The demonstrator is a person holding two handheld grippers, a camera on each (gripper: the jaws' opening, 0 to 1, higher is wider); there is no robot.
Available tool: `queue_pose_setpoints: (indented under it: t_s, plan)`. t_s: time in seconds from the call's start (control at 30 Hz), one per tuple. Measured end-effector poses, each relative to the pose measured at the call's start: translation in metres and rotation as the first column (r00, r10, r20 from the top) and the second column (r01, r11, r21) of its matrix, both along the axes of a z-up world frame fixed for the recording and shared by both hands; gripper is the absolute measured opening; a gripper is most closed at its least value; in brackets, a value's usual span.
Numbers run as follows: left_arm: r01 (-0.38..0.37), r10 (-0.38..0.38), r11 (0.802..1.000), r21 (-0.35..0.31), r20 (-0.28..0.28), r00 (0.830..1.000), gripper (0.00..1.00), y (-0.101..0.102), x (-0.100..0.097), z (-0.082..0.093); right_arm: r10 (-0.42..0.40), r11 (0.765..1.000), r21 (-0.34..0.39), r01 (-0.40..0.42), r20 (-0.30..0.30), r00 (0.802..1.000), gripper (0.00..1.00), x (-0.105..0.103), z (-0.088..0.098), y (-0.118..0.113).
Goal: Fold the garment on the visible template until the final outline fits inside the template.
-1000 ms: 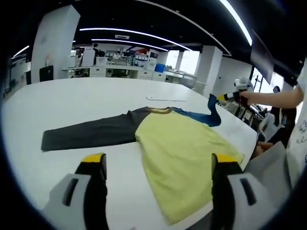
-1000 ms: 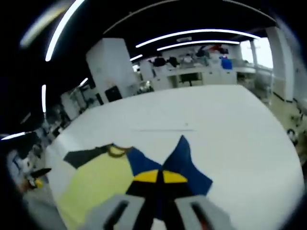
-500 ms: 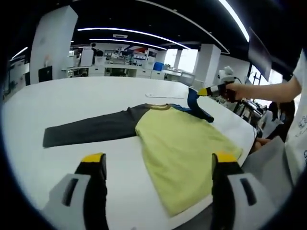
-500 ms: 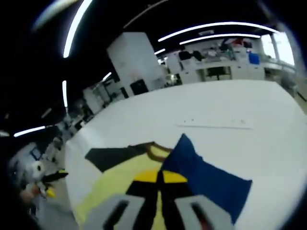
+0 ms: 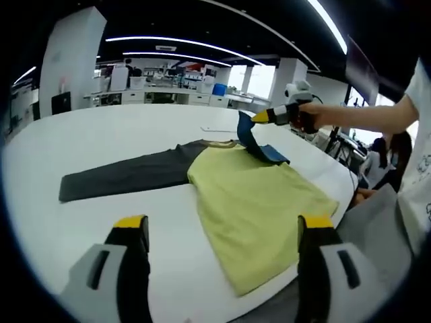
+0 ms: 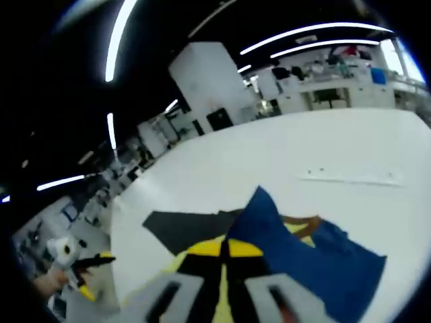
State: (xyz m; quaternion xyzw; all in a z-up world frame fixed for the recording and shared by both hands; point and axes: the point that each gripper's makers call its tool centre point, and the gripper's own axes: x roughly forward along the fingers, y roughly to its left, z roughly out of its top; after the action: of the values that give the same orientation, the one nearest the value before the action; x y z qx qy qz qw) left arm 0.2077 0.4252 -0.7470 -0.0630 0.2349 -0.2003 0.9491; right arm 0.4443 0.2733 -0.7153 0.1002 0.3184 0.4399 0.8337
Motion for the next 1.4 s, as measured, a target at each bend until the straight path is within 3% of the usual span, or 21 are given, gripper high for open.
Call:
queue_pose_setpoints:
  t_s: [0.27, 0.5, 0.57, 0.9, 1.2, 1.23, 1.4]
  plan:
    - [0.001, -0.001, 1.0, -0.016, -0.006, 1.0, 0.88, -0.003, -0.002, -0.001, 0.089, 0.994, -0.067, -0.087, 0.037, 0.995, 0.0, -0.005, -0.016, 0.041]
    - [0.0, 0.0, 1.0, -0.016, -0.016, 1.0, 0.88, -0.002, -0.004, -0.003, 0.129, 0.99, -0.057, -0.127, 0.026, 0.991, 0.0, -0.019, -0.021, 0.07]
    - [0.0, 0.0, 1.0, -0.018, -0.02, 1.0, 0.88, -0.001, -0.004, -0.005, 0.169, 0.982, -0.097, -0.164, 0.04, 0.985, 0.0, -0.025, -0.027, 0.078]
    - [-0.011, 0.01, 0.999, -0.031, -0.021, 1.0, 0.88, -0.003, -0.002, -0.005, 0.171, 0.968, -0.187, -0.168, 0.0, 0.985, 0.0, -0.024, -0.074, 0.084]
    - [-0.01, 0.009, 0.999, -0.037, -0.033, 0.999, 0.87, -0.005, -0.002, -0.007, 0.217, 0.959, -0.192, -0.209, 0.022, 0.976, 0.02, -0.03, -0.075, 0.087]
    - [-0.01, 0.009, 0.999, -0.036, -0.036, 0.999, 0.87, -0.004, -0.002, -0.008, 0.221, 0.959, -0.188, -0.212, 0.024, 0.975, 0.04, -0.03, -0.074, 0.087]
    - [-0.004, 0.003, 0.999, -0.04, -0.041, 0.999, 0.87, -0.007, -0.002, -0.009, 0.264, 0.95, -0.188, -0.25, 0.054, 0.963, 0.33, -0.036, -0.071, 0.086]
